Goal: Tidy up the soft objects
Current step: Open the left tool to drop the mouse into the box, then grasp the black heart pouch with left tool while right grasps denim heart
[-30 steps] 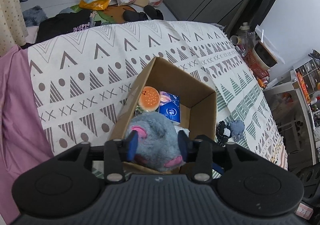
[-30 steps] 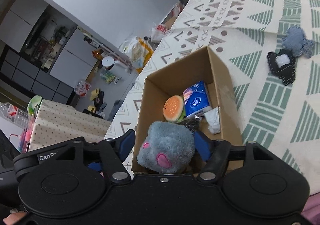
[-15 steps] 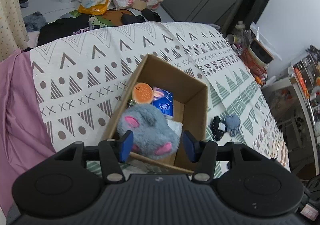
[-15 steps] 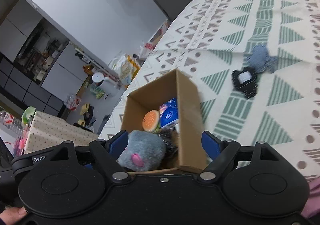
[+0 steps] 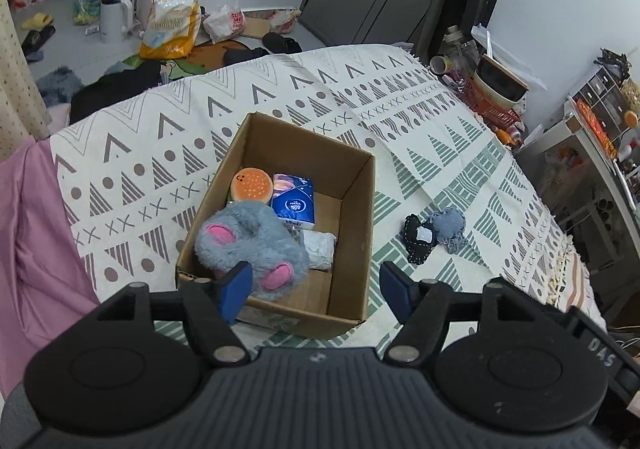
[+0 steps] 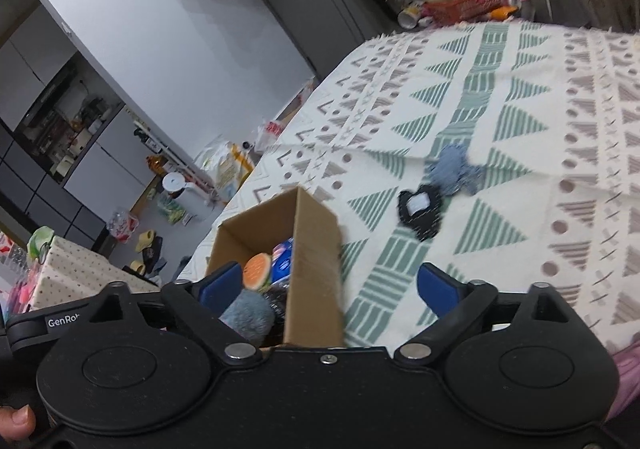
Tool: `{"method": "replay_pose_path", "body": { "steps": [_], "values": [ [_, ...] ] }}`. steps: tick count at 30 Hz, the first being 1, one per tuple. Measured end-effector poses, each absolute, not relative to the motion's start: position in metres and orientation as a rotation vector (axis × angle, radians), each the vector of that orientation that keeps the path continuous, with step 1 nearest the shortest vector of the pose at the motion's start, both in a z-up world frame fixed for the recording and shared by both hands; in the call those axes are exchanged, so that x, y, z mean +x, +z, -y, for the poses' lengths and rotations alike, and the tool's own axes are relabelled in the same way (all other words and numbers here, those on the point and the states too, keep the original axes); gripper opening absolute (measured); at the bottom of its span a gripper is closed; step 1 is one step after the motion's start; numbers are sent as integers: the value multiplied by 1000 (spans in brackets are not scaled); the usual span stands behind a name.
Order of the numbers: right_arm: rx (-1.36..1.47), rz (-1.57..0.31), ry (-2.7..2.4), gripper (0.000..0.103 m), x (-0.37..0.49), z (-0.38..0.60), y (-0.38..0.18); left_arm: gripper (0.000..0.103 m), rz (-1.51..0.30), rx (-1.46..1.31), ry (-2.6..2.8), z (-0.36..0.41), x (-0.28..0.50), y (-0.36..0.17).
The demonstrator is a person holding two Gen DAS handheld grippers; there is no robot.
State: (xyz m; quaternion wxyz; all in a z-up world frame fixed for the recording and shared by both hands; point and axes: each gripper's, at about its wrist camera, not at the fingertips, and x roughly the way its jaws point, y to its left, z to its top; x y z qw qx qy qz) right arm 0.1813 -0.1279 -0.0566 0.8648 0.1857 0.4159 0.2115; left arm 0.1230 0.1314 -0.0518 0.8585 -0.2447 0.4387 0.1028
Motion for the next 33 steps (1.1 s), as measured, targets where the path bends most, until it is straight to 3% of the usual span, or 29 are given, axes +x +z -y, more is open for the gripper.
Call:
{"method": "replay_pose_path", "body": {
  "steps": [12, 33],
  "values": [
    [399, -810, 390, 103, 194, 173, -45, 71, -903, -453, 189, -99, 143, -41],
    [508, -798, 301, 103, 227, 211, -74, 71, -906, -439, 129, -72, 188, -60]
  ]
}}
